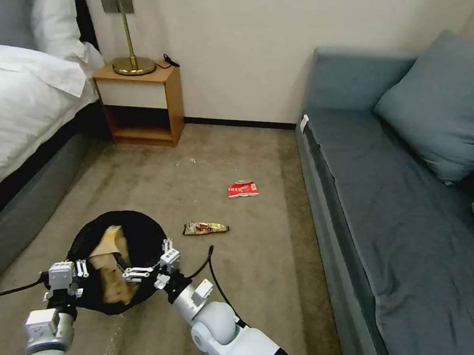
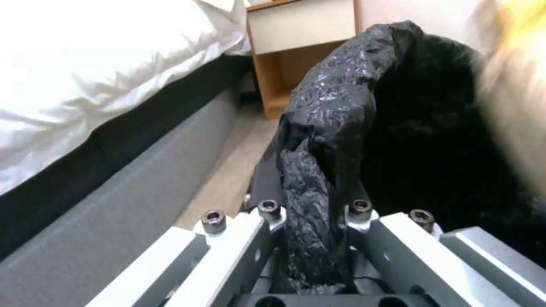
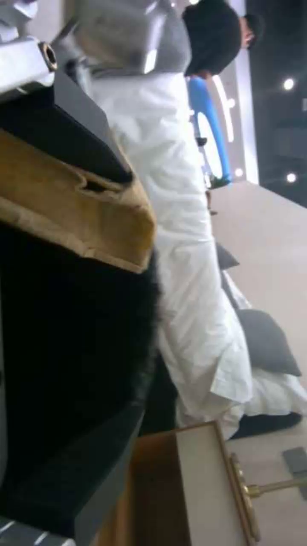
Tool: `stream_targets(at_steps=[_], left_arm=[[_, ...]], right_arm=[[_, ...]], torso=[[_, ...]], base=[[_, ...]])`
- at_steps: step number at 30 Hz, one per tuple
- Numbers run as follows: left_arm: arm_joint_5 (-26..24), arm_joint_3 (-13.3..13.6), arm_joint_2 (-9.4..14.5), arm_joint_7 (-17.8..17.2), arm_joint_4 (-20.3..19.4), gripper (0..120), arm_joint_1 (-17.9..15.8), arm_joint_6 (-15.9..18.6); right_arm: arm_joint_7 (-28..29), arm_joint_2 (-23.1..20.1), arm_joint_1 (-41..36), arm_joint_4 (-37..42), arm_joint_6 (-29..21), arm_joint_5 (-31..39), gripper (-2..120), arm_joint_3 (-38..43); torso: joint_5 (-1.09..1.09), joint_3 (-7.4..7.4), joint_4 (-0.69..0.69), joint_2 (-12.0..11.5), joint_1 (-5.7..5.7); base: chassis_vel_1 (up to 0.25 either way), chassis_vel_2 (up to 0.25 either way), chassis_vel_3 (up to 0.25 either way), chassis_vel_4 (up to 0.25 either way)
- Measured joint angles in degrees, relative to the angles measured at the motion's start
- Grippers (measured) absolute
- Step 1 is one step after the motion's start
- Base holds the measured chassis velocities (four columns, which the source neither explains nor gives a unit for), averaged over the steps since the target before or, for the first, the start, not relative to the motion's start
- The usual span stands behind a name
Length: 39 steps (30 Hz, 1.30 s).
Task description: Pick up the trash bin, then pick up the garbage on the floor and place it into the trash bin.
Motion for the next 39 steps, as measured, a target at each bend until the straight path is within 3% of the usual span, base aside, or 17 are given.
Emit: stream_targets(at_steps=[7, 22, 26, 30, 34, 37, 39], left_arm=[[-1.5, 0.3, -0.1, 0.2, -1.9, 6, 0.6, 0.6], [-2.5, 0.1, -0.2, 0.6, -1.9, 6, 0.6, 0.9], [-2.6, -0.2, 0.0, 0.5, -1.1, 6, 0.3, 0.9], [-2.6, -0.4, 0.3, 0.4, -0.2, 6, -0.3, 0.9], [-2.9, -1.0, 1.3, 0.4, 1.1, 6, -1.1, 0.9], [-3.0, -1.0, 1.5, 0.4, 1.4, 6, -1.3, 0.9], [-3.0, -1.0, 1.6, 0.4, 1.6, 6, -1.4, 0.9]], right_arm=[[0.8, 1.2, 1.3, -4.1, 0.6, -0.6, 100, -0.1], [0.8, 3.9, 4.9, -9.5, 2.0, -2.5, 100, 2.2], [1.7, 3.6, 4.2, -5.9, 1.9, -3.8, 100, 4.0], [4.5, 0.0, 0.9, 0.5, 0.7, -8.7, 100, 8.0], [9.0, -6.5, -6.5, 12.3, -4.3, -15.4, 100, 15.9], [10.8, -8.4, -9.7, 16.4, -5.9, -17.9, 100, 19.8], [9.4, -10.5, -16.2, 22.4, -8.2, -19.5, 100, 26.8]], torso=[[0.0, 0.0, 0.0, 0.0, 0.0], [0.0, 0.0, -0.01, 0.0, 0.0], [0.0, 0.0, 0.01, 0.0, 0.0], [0.0, 0.0, 0.0, 0.0, 0.0], [0.0, 0.0, -0.03, 0.0, 0.0], [0.01, 0.0, 0.0, 0.0, 0.0], [0.02, 0.0, -0.02, 0.0, 0.0]], base=[[0.0, 0.0, 0.0, 0.0], [0.0, 0.0, 0.0, 0.0], [0.0, 0.0, 0.0, 0.0], [0.0, 0.0, 0.0, 0.0], [0.0, 0.0, 0.0, 0.0], [0.0, 0.0, 0.0, 0.0], [0.0, 0.0, 0.0, 0.0]])
